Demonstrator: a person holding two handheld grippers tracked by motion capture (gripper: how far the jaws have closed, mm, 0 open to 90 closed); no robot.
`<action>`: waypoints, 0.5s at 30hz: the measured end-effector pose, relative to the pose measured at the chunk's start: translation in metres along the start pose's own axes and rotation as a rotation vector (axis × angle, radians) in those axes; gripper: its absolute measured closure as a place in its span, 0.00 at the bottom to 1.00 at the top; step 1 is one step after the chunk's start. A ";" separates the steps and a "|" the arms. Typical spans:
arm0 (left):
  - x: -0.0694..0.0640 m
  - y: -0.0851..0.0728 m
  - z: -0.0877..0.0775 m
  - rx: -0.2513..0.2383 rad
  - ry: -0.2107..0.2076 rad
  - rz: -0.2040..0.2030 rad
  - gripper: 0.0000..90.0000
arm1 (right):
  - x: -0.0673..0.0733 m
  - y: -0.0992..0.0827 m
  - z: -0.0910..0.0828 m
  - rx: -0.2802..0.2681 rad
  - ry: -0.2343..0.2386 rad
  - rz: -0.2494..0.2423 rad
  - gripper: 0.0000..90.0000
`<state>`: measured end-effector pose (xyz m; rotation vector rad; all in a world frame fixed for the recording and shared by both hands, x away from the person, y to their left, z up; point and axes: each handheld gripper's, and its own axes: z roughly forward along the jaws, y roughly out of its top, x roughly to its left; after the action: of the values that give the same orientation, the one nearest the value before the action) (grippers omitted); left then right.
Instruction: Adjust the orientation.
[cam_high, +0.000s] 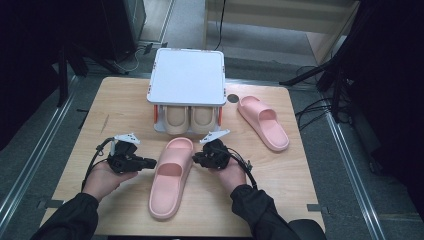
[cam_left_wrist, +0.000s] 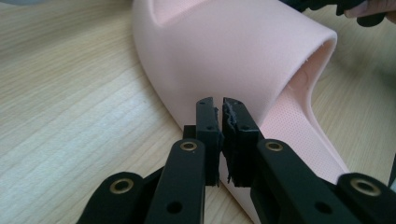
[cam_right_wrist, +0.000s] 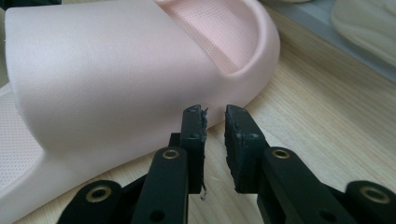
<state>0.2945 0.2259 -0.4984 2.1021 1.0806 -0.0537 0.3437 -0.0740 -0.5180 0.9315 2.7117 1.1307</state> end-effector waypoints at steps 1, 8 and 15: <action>0.001 0.000 -0.001 -0.004 0.000 -0.003 0.92 | 0.000 0.000 -0.001 -0.004 -0.004 0.000 0.86; 0.007 0.002 -0.012 -0.019 0.006 -0.046 0.85 | -0.007 0.002 -0.015 -0.035 0.006 0.021 0.81; 0.009 0.009 -0.014 -0.015 -0.001 -0.026 0.73 | -0.009 -0.001 -0.028 -0.037 0.004 0.001 0.75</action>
<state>0.3027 0.2380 -0.4864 2.0750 1.1044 -0.0595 0.3428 -0.0972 -0.5003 0.9273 2.6846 1.1797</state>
